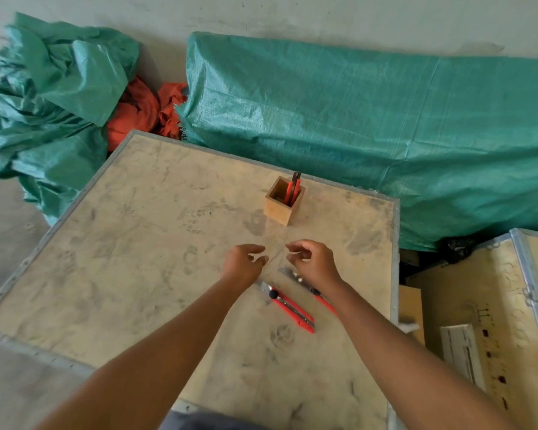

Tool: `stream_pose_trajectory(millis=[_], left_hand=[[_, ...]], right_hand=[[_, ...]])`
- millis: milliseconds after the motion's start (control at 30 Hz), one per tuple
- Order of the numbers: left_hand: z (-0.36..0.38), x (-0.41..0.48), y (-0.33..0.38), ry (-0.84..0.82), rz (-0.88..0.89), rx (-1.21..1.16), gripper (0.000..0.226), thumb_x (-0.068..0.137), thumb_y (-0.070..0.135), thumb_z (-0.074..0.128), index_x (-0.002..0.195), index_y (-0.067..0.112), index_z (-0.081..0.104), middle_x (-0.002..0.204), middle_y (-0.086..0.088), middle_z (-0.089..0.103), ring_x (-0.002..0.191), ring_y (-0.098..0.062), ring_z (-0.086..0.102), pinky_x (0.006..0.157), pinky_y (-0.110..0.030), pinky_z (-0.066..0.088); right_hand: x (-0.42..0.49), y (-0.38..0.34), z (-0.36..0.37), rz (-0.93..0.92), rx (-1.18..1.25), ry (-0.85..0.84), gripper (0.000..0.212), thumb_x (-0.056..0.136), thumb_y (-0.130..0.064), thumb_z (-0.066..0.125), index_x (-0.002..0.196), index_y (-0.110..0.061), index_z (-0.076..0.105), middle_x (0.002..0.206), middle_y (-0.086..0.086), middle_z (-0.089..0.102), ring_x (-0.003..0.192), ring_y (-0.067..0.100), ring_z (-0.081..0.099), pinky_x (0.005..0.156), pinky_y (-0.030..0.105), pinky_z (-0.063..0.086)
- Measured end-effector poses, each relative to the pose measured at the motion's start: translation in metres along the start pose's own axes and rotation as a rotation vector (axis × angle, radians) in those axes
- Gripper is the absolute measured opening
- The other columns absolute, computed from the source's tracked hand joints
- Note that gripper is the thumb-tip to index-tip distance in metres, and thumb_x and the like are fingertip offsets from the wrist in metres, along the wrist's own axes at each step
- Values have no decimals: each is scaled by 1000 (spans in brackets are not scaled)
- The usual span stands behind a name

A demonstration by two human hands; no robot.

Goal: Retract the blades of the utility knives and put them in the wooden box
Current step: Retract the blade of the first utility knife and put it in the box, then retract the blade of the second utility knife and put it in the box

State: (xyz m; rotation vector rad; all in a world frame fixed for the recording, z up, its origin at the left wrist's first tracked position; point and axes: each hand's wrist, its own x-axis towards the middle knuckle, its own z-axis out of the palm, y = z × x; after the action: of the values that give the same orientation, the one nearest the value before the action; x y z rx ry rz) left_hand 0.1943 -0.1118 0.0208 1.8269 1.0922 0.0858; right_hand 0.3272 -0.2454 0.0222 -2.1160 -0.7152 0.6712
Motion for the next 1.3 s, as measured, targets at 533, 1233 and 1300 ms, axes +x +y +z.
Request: stream_pose_trajectory(millis=[533,1233,1300], left_hand=[[34,0,-69,16,130,307,20,86,15,71,104,17,78,116,-4,64,100,-27,65,86,-39,56],[-1,-72,-22,172,182,-283,42,77,10,82,117,21,72,126,9,58,95,-8,67,75,-4,50],[0,-83,-18,148,162,-344,43,79,12,80,120,21,70,125,10,60,97,-6,68,79,-7,52]], right_hand=[[-40,38,43,40,-188,-238,30,88,-10,76,117,-11,77,124,6,75,104,5,69,84,0,46],[-71,-13,12,63,160,-175,25,87,-16,80,92,-40,73,101,-8,76,91,18,75,83,42,64],[-69,-19,10,57,224,-140,25,89,-13,78,98,-36,73,105,-4,75,90,24,76,77,45,66]])
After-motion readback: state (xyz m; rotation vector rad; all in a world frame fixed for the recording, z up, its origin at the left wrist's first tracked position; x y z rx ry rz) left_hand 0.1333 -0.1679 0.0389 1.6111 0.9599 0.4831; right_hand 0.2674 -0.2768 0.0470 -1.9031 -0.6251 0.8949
